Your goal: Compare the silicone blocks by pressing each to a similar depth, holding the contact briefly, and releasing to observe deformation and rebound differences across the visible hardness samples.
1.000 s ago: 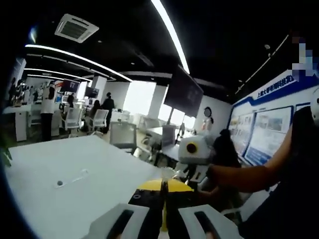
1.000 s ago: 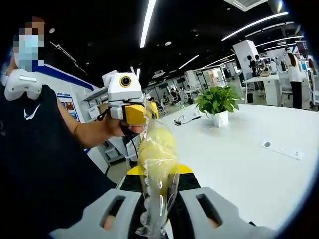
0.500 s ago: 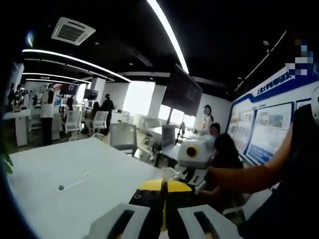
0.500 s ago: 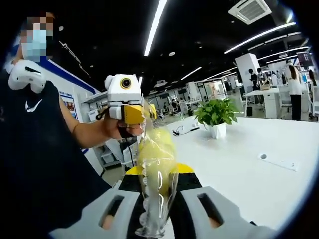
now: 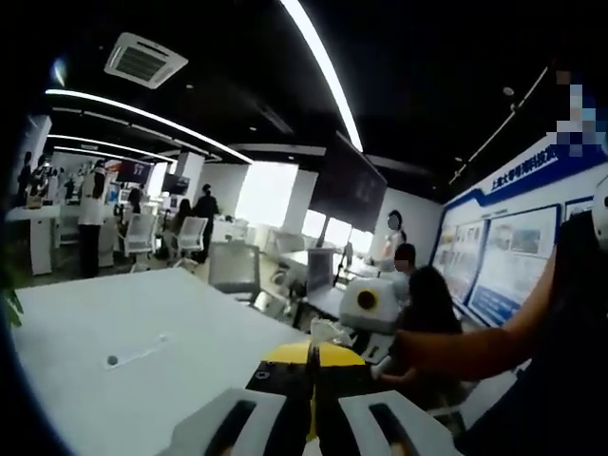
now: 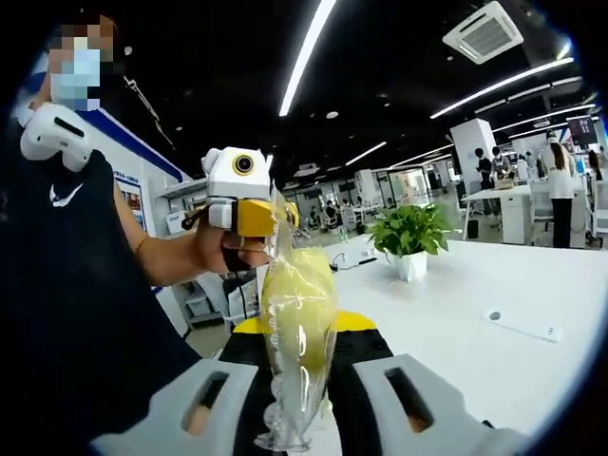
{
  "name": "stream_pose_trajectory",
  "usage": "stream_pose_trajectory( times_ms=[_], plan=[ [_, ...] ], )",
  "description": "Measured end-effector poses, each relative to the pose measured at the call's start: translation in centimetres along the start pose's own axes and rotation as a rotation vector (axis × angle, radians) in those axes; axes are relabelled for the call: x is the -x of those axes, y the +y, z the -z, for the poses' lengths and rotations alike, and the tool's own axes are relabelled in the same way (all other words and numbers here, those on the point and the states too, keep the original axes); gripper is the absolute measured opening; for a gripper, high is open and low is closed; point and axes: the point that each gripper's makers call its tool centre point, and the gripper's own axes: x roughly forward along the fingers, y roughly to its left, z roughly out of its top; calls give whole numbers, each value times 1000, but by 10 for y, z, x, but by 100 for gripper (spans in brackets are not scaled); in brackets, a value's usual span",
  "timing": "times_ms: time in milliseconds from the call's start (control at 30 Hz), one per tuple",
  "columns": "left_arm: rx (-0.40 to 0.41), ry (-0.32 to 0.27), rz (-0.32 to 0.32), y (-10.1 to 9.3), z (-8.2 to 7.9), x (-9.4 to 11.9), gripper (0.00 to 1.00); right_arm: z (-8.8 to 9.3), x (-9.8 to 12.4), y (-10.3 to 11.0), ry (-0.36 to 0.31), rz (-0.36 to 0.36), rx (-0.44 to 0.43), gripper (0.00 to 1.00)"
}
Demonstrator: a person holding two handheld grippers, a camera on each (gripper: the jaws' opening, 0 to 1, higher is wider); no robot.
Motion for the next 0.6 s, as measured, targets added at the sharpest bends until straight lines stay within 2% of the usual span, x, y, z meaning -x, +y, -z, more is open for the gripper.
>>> stream_pose_trajectory(
  times_ms=[67, 200, 233, 300, 333, 467, 567, 600],
  plan=[
    [0, 0, 0, 0, 0, 0, 0, 0, 1, -3, -4, 23, 8, 18],
    [-1, 6, -8, 2, 0, -1, 0, -7, 5, -12, -43, 77, 25, 44],
    [4, 5, -9, 3, 1, -1, 0, -7, 7, -14, -43, 90, 26, 46],
    [3, 0, -14, 4, 0, -1, 0, -5, 12, -16, -35, 87, 16, 41],
    [5, -3, -14, 4, 0, -1, 0, -4, 14, -16, -34, 93, 20, 42],
    [11, -4, -11, 4, -1, -3, 0, -3, 22, -29, -46, 161, 25, 63],
    [14, -2, -10, 4, 0, -5, 0, 4, 30, -37, -42, 194, -4, 71],
    [17, -2, -10, 4, 0, -6, 0, 5, 32, -40, -43, 209, -5, 78]
  ],
)
